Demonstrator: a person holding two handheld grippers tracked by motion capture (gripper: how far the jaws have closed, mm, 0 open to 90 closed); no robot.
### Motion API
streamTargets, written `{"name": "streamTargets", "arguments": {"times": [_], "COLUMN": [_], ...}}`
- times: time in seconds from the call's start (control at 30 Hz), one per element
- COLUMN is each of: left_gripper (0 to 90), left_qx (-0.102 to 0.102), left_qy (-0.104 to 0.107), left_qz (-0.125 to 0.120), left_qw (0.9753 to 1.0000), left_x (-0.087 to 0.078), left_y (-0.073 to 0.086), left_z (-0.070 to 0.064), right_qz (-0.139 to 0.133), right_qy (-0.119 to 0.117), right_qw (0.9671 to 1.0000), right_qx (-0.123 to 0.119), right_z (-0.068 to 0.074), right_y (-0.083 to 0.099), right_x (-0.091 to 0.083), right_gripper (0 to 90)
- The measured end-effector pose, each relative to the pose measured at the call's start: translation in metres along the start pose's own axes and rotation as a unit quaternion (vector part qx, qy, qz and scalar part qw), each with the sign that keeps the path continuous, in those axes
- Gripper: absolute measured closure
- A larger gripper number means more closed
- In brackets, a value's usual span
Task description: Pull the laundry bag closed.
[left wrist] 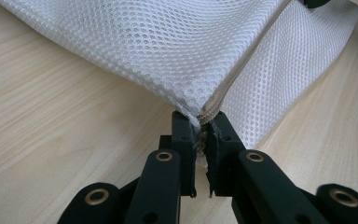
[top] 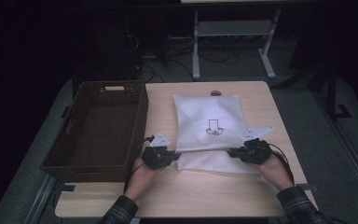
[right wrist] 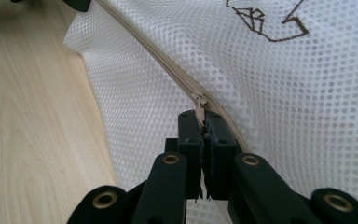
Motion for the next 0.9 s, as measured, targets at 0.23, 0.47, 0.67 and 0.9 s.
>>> {"name": "streamTargets", "arguments": {"times": [0.23,0.47,0.67,0.9], "left_gripper": [83.0,83.0,83.0,83.1], "left_qx": [-0.004,-0.007,-0.006,-0.01], "left_qy": [0.001,-0.002,-0.005,-0.011], "left_qz": [0.0,-0.001,-0.003,-0.004], "left_qw": [1.0,1.0,1.0,0.9999], "left_x": [0.001,0.002,0.003,0.003], "left_y": [0.0,-0.001,-0.003,-0.004], "left_z": [-0.001,-0.001,0.0,0.001], "right_qz": [0.001,0.002,0.002,0.011], "right_qy": [0.01,0.016,0.025,0.039], "right_qw": [0.9999,0.9995,0.9991,0.9984], "right_qx": [0.012,0.026,0.034,0.04], "right_z": [-0.01,-0.024,-0.033,-0.041], "right_y": [0.009,0.021,0.032,0.039], "right_x": [-0.007,-0.016,-0.025,-0.03], "right_gripper": [86.3,86.2,86.2,86.2]}}
Point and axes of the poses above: each handheld gripper's, and its own axes: x roughly forward along the jaws, y roughly out of its underside, z roughly to its left, the point moved 4 cm from there along x, roughly forward along the jaws, and after that the axes turned 12 degrees about y, right-handed, at the moved point
